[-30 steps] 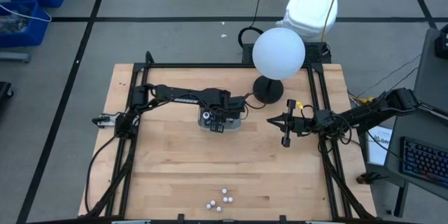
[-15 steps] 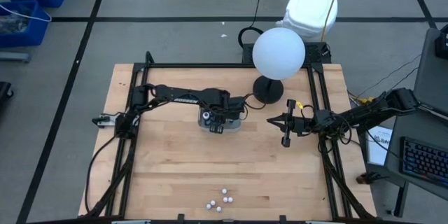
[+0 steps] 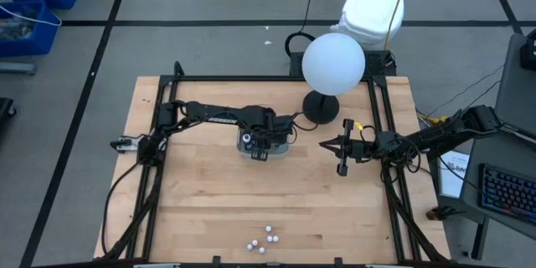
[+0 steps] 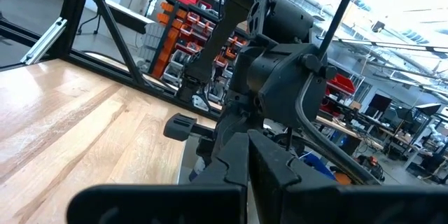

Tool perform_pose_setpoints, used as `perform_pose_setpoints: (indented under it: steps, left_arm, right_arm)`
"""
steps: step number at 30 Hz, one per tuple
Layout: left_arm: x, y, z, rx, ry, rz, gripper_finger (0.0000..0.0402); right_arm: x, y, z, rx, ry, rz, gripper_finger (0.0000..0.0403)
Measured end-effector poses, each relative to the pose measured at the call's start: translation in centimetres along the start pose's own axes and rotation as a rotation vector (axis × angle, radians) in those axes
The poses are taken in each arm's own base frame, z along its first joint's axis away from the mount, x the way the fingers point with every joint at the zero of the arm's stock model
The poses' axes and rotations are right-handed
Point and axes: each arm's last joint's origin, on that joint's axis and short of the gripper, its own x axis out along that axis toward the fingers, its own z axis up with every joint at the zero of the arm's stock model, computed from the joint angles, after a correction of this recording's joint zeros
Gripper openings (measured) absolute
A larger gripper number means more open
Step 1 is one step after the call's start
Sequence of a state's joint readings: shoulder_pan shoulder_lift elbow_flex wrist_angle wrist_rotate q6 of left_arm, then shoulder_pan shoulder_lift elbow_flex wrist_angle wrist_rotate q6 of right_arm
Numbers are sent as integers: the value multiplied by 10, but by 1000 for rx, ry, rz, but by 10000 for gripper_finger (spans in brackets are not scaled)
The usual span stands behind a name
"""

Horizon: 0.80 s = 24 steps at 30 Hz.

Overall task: Pick & Place food coloring
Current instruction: Put the small purple food coloring bottle into the gray bin

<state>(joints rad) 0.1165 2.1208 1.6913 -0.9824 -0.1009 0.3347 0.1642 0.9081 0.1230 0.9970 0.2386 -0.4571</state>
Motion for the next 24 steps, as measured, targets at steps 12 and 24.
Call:
perform_pose_setpoints:
  steps: [12,24]
  left_arm:
    - [0,0,1,-2,-7,3,88]
    - [0,0,-1,13,11,-1,88]
  right_arm:
    - [0,0,0,23,-2,3,0]
    - [0,0,0,22,-2,4,0]
